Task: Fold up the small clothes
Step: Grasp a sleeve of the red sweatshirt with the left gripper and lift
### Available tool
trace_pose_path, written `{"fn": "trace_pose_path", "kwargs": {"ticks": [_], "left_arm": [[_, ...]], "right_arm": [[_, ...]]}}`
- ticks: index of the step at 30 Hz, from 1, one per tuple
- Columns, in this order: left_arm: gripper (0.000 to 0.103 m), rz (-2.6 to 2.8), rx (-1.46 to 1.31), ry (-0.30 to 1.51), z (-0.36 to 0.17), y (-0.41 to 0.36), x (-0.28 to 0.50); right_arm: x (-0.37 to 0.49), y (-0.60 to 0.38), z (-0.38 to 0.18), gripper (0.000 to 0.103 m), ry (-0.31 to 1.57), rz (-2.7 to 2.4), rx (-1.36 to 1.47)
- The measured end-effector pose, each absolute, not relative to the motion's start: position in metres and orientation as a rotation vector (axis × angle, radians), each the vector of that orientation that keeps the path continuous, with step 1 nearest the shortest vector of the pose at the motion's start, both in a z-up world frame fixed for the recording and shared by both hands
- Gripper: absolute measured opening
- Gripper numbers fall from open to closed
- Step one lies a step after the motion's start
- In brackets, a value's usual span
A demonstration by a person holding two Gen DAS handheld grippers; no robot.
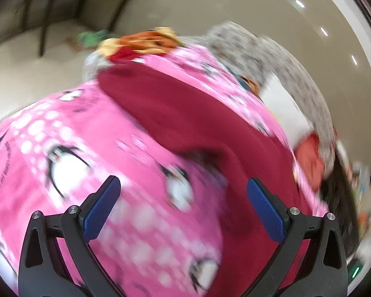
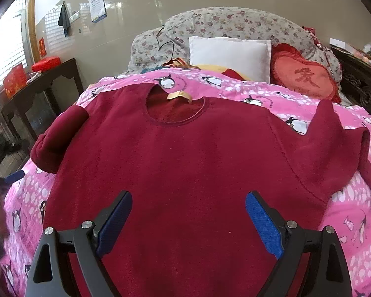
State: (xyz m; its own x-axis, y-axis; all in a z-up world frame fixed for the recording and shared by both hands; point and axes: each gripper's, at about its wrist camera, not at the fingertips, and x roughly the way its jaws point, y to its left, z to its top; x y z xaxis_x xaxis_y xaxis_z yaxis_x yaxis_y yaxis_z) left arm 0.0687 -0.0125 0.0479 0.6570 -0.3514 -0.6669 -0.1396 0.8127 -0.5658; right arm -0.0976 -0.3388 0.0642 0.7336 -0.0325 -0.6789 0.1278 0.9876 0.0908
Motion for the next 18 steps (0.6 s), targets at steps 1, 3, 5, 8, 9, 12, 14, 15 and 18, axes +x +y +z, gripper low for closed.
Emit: {"fn": "trace_pose_path", "kwargs": {"ticks": [1,3,5,8,9,12,14,15,18], "left_arm": [[0.102,-0.113,-0.654,0.857,0.047,-0.006,0.075],[0.102,-0.089,-0.710,0.864,0.039,0.009,0.093],[0.102,-0.080,-0.780,0.885,0.030,0.019,0.107],[0.102,-0.066,-0.890,0.902,0.016,0.029,0.130],[0.102,-0.045,-0.900,0.888,0.015,0.031,0.137],[0.102,-0.029,-0.891,0.883,0.013,0.035,0.155],[0.102,-0.039,-0.897,0.877,0.011,0.036,0.166],[0.102,-0.053,-0.898,0.872,0.011,0.036,0.169],[0.034,-0.192,-0.945,0.911,0.001,0.033,0.189]], "right_arm": [[-0.097,-0.338,0.064,0.092,0.743,-0.086,0.133],[-0.096,-0.336,0.062,0.092,0.744,-0.082,0.131],[-0.095,-0.335,0.061,0.092,0.748,-0.078,0.126],[-0.092,-0.333,0.058,0.092,0.758,-0.070,0.123],[-0.092,-0.332,0.057,0.092,0.762,-0.067,0.122],[-0.090,-0.332,0.053,0.092,0.769,-0.059,0.127],[-0.089,-0.332,0.051,0.092,0.774,-0.056,0.131],[-0.088,-0.332,0.050,0.092,0.777,-0.055,0.134],[-0.086,-0.334,0.048,0.092,0.786,-0.053,0.146]]}}
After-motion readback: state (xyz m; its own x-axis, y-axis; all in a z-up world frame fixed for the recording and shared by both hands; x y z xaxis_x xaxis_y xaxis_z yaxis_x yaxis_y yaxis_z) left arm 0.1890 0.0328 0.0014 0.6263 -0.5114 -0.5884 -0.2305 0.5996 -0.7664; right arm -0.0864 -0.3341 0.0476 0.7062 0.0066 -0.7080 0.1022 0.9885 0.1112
